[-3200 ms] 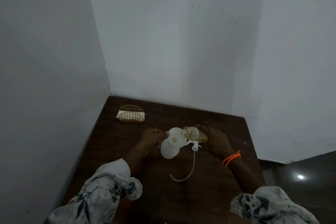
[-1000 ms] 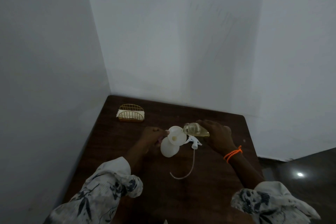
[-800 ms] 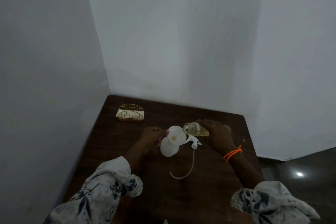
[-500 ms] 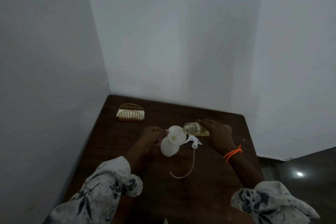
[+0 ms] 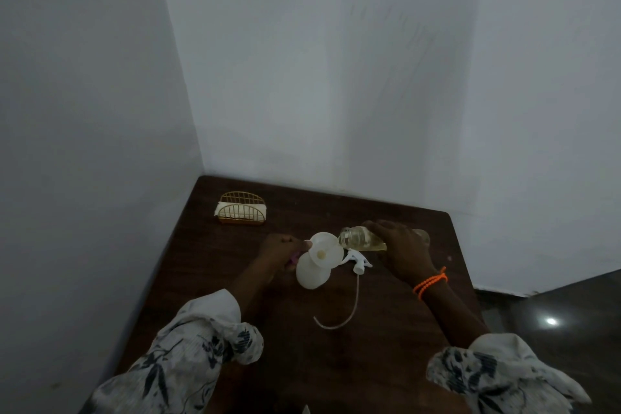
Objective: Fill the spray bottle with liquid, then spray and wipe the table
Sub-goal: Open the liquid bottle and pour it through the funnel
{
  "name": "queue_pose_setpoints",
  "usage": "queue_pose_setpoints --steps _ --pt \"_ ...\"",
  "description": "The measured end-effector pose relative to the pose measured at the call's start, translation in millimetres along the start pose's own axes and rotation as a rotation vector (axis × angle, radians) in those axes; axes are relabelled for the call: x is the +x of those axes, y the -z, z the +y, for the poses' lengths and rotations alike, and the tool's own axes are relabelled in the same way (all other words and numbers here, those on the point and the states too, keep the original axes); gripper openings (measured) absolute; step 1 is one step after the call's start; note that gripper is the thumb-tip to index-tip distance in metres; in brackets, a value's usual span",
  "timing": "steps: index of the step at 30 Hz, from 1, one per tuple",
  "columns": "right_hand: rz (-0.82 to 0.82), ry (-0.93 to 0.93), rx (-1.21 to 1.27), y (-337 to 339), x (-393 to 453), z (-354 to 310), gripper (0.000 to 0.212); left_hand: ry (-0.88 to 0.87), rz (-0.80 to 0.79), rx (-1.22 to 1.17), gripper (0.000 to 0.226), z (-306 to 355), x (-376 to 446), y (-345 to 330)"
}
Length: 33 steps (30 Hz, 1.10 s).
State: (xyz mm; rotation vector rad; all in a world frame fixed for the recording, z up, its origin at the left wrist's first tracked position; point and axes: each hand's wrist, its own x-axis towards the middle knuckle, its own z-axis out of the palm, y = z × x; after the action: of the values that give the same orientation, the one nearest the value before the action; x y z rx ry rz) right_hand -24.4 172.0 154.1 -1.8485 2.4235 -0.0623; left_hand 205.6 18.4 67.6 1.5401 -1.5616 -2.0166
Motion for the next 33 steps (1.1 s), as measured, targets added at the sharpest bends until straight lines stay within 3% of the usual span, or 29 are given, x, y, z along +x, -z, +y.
queue_pose_setpoints --steps 33 --pt "0.030 0.026 0.011 4.5 -6.1 -0.5 0.072 0.014 0.002 0.011 0.029 4.0 -12.5 -1.4"
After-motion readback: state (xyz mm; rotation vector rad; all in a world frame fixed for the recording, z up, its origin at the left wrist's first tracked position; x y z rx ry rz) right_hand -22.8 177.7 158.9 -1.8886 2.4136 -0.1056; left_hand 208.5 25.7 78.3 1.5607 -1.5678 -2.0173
